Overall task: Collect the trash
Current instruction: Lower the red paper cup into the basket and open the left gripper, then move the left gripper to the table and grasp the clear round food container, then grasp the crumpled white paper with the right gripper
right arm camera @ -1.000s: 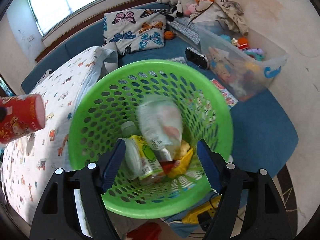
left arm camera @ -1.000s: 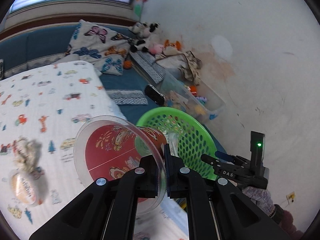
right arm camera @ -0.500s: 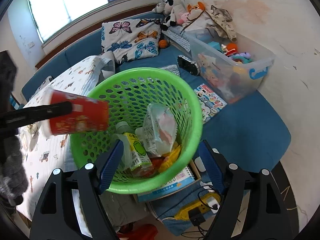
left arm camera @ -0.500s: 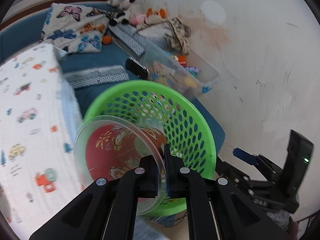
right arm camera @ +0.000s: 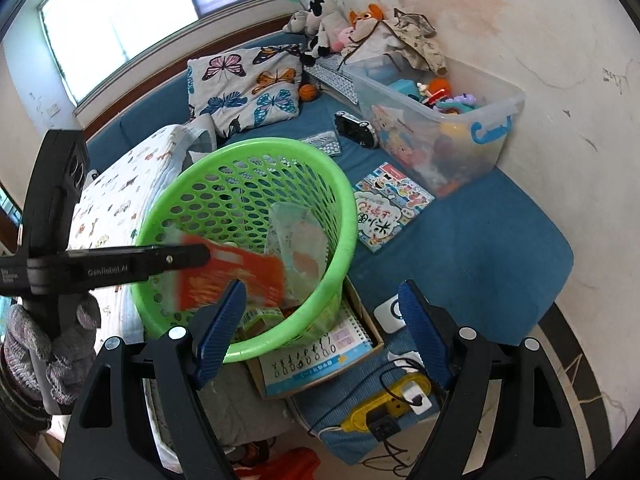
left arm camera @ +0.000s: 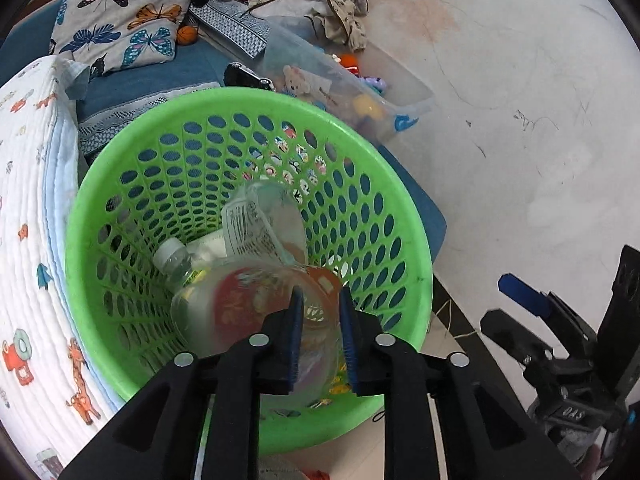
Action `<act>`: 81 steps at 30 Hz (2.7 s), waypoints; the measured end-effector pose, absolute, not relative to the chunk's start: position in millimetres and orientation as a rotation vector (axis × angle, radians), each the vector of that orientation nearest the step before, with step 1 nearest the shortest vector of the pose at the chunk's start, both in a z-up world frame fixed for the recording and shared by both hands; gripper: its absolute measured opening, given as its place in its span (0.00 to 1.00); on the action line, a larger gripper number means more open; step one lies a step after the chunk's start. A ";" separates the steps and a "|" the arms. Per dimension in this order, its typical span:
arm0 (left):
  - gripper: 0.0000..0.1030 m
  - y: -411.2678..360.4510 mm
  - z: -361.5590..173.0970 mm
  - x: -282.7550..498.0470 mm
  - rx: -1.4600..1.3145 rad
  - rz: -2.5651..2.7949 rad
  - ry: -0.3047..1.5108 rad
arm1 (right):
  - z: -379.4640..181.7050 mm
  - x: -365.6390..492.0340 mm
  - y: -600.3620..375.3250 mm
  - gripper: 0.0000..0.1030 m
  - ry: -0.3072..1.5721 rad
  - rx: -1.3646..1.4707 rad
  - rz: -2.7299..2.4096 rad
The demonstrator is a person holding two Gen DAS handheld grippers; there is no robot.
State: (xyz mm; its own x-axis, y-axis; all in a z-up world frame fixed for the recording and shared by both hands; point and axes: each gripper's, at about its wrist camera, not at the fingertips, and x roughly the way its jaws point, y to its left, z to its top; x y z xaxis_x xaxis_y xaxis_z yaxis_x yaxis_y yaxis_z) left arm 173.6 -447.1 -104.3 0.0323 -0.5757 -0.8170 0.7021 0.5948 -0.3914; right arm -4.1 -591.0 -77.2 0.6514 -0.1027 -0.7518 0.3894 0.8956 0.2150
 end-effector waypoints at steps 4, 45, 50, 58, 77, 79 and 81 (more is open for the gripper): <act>0.34 -438.3 -99.1 167.6 0.139 -0.994 1.160 | -79.1 -3.9 -588.4 0.76 0.820 0.383 -0.278; 0.75 -136.0 -54.9 185.1 0.096 -0.365 0.816 | -41.1 86.1 -427.7 0.80 0.816 0.186 0.082; 0.83 -122.6 -73.3 198.5 0.080 -0.343 0.868 | -42.7 95.5 -411.3 0.80 0.828 0.166 0.112; 0.83 -120.8 -97.6 218.5 0.099 -0.310 0.924 | -47.5 108.4 -395.0 0.80 0.848 0.147 0.140; 0.64 -91.8 -78.0 205.4 0.024 -0.319 0.865 | -54.9 139.5 -347.3 0.80 0.880 0.095 0.226; 0.64 -82.9 -71.6 201.4 0.011 -0.307 0.854 | -56.0 144.2 -341.3 0.80 0.882 0.092 0.240; 0.64 -74.6 -66.4 197.0 0.004 -0.292 0.844 | -58.5 149.6 -333.8 0.80 0.886 0.091 0.254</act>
